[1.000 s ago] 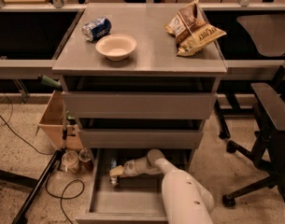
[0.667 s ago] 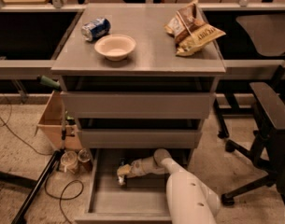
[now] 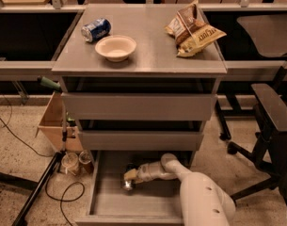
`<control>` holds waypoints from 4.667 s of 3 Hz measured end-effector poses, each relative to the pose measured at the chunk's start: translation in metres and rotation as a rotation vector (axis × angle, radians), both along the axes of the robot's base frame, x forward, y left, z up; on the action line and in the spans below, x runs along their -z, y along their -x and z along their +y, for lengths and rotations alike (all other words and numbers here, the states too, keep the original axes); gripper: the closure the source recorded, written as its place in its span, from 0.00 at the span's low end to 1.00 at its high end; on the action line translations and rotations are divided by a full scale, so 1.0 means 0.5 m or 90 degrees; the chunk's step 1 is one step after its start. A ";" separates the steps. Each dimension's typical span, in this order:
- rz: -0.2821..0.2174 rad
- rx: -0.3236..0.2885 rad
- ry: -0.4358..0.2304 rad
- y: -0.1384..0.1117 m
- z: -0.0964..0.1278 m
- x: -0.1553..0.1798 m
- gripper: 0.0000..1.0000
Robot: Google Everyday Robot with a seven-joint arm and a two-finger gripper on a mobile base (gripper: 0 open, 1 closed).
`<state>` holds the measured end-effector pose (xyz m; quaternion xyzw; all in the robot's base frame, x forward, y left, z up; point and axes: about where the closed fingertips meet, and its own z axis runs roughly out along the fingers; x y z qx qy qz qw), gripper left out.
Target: Pick redbull can from bottom drawer and place on counter
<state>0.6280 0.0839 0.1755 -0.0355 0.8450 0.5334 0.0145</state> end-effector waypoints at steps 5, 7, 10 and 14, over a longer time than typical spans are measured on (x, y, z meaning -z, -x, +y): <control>-0.042 0.068 0.262 0.115 -0.131 -0.368 1.00; -0.075 0.060 0.350 0.103 -0.153 -0.549 1.00; -0.084 0.127 0.410 0.154 -0.278 -0.665 1.00; -0.112 0.278 0.669 0.382 -0.478 -0.983 1.00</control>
Offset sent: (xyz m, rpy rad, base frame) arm -0.0884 0.0032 0.0493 -0.0573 0.0284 -0.0253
